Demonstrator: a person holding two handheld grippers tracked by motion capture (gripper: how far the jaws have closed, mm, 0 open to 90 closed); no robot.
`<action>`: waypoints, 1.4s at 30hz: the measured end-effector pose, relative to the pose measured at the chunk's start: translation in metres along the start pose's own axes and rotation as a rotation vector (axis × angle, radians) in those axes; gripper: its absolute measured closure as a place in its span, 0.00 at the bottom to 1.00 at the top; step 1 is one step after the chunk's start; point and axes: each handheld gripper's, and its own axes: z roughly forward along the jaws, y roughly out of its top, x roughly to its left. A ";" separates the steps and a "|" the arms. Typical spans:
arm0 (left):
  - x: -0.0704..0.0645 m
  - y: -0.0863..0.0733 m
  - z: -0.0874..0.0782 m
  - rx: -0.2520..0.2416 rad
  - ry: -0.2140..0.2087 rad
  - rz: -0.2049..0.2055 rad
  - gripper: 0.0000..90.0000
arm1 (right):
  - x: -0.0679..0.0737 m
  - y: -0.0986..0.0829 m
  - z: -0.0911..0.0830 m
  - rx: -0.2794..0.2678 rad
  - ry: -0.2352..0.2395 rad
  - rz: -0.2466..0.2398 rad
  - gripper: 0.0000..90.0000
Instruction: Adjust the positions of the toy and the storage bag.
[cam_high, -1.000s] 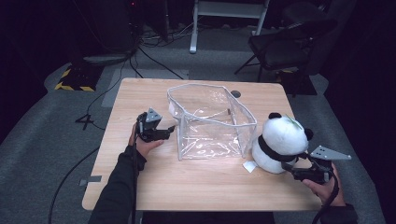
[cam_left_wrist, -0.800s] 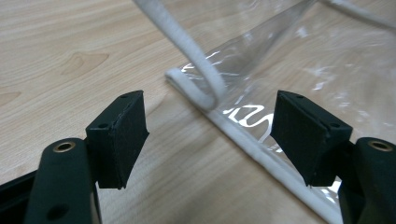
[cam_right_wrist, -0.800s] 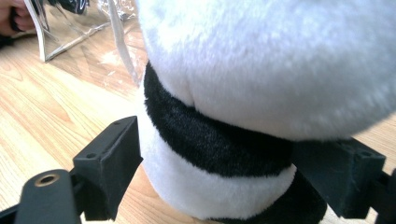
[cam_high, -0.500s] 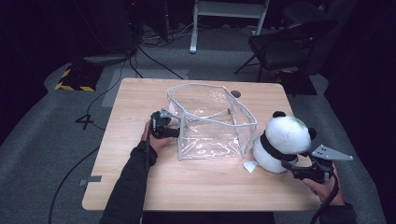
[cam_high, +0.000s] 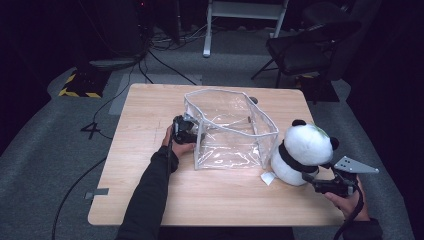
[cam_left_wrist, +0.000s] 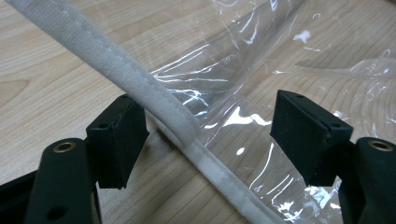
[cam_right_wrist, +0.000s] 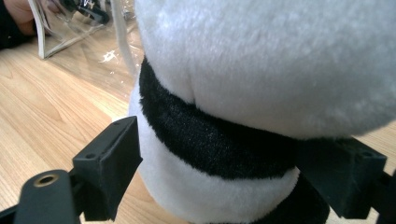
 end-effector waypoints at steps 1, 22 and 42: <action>0.000 0.001 -0.002 0.004 0.015 0.011 0.29 | 0.000 0.000 0.000 0.000 0.000 0.000 0.18; -0.015 -0.071 -0.111 -0.006 0.011 0.089 0.21 | -0.003 0.003 -0.030 -0.001 -0.013 -0.031 0.20; -0.033 -0.138 -0.139 0.083 -0.025 0.106 0.17 | -0.006 0.025 -0.048 -0.102 -0.032 -0.040 0.17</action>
